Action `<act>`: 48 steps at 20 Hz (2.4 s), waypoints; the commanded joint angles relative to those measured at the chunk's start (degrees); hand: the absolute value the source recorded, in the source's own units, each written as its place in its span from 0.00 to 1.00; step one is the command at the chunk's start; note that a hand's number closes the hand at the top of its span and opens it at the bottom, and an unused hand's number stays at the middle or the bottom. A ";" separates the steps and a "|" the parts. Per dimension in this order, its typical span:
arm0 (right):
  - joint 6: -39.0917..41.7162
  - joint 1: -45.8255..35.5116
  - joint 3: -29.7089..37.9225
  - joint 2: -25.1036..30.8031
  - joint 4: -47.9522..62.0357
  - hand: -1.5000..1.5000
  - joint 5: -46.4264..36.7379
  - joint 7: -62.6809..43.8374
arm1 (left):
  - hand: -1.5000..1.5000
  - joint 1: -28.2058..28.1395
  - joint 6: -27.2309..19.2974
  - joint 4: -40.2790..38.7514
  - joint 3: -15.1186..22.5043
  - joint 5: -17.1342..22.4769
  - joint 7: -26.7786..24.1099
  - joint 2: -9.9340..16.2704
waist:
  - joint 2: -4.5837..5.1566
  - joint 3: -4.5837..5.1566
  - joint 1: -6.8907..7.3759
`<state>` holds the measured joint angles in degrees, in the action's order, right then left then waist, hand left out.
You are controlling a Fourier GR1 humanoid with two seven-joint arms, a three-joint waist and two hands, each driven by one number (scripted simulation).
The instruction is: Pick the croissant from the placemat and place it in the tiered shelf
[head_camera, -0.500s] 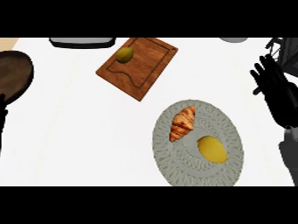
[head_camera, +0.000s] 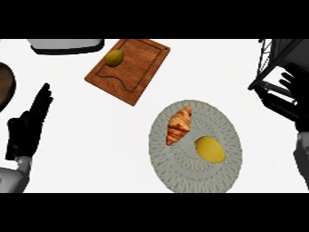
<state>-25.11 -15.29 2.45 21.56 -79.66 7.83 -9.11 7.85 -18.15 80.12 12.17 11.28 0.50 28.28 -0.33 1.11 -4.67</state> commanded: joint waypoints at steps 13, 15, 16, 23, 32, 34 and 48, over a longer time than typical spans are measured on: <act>-38.35 15.62 -14.17 -15.13 -2.05 0.00 -47.09 -10.21 | 0.50 2.92 2.94 2.08 5.94 -0.26 -1.46 -6.66 | 0.10 -0.60 3.27; -32.57 13.69 -13.71 -15.14 -0.18 0.00 -52.10 -16.48 | 0.50 2.36 3.65 2.45 6.23 0.21 -2.20 -7.12 | 0.21 -0.46 4.11; -29.50 13.00 -13.02 -14.46 -0.13 0.00 -54.12 -19.27 | 0.50 1.47 3.31 3.33 6.96 -0.44 -1.96 -7.00 | 0.06 -0.40 4.45; -13.96 5.85 -13.15 -20.92 0.41 0.00 -72.01 -38.86 | 0.50 3.74 2.97 2.04 7.98 -1.75 -1.28 -8.31 | 0.02 -0.39 4.44; 17.47 -5.17 -20.11 -21.53 2.68 0.00 -76.80 -65.42 | 0.50 5.44 2.81 1.12 8.15 -2.12 -0.91 -9.52 | -0.01 -0.58 5.78; 22.29 -8.65 -21.23 -21.54 3.42 0.00 -77.68 -70.78 | 0.50 5.73 3.85 0.87 7.91 -1.63 -0.25 -8.93 | 0.00 -0.65 6.25; 30.06 -21.46 -20.27 -21.53 8.86 0.00 -73.01 -76.11 | 0.50 6.66 5.35 -2.24 6.13 -1.31 -2.30 -9.36 | 0.15 -0.86 6.50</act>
<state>0.41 -33.34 -17.14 0.65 -72.47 -65.65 -71.41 14.07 -13.78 79.50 19.70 9.23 -0.70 18.52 -0.29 0.24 1.79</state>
